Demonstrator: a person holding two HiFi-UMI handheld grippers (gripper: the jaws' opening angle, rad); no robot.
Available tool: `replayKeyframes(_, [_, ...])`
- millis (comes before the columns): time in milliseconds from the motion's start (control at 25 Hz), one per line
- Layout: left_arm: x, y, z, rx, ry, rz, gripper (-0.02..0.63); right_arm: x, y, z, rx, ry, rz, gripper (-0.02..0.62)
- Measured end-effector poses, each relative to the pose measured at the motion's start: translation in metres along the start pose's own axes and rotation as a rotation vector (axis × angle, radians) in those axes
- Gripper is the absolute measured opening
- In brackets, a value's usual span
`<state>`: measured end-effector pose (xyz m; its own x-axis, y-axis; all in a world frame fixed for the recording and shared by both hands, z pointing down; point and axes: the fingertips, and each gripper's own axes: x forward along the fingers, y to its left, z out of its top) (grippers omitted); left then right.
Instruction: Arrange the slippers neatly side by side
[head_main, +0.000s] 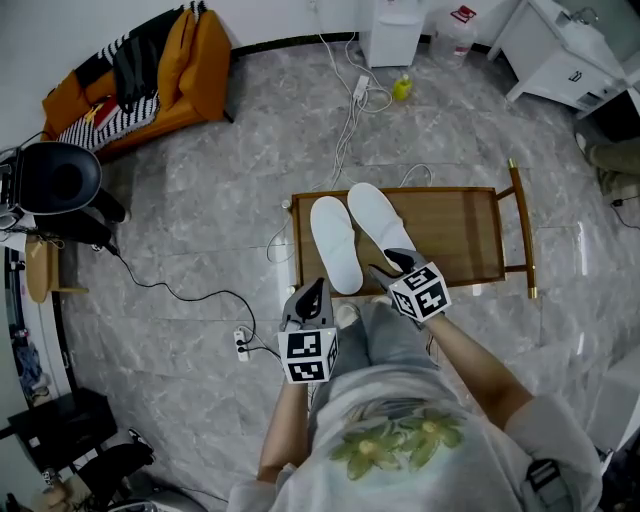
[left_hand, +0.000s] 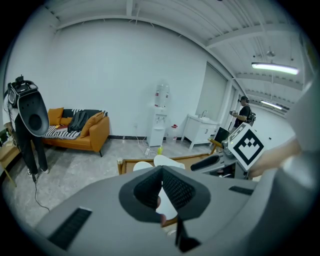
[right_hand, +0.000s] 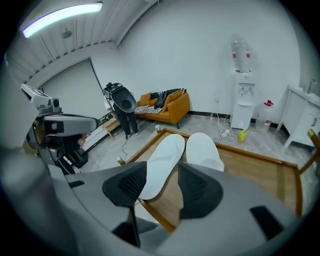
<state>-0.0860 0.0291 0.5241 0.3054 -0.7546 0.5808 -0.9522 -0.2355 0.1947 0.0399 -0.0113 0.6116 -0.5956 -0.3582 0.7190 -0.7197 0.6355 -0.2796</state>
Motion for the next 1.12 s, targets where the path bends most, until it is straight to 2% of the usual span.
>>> replayKeyframes(600, [0.005, 0.012, -0.008, -0.006, 0.029, 0.003, 0.015, 0.046, -0.059, -0.010, 0.032, 0.100, -0.114, 0.187])
replayKeyframes(960, [0.017, 0.019, -0.004, -0.003, 0.046, -0.016, 0.015, 0.073, -0.080, -0.017, 0.126, 0.149, -0.148, 0.174])
replayKeyframes(1120, [0.021, 0.023, -0.006, -0.004, 0.054, -0.019, 0.015, 0.080, -0.085, -0.018, 0.188, 0.138, -0.164, 0.125])
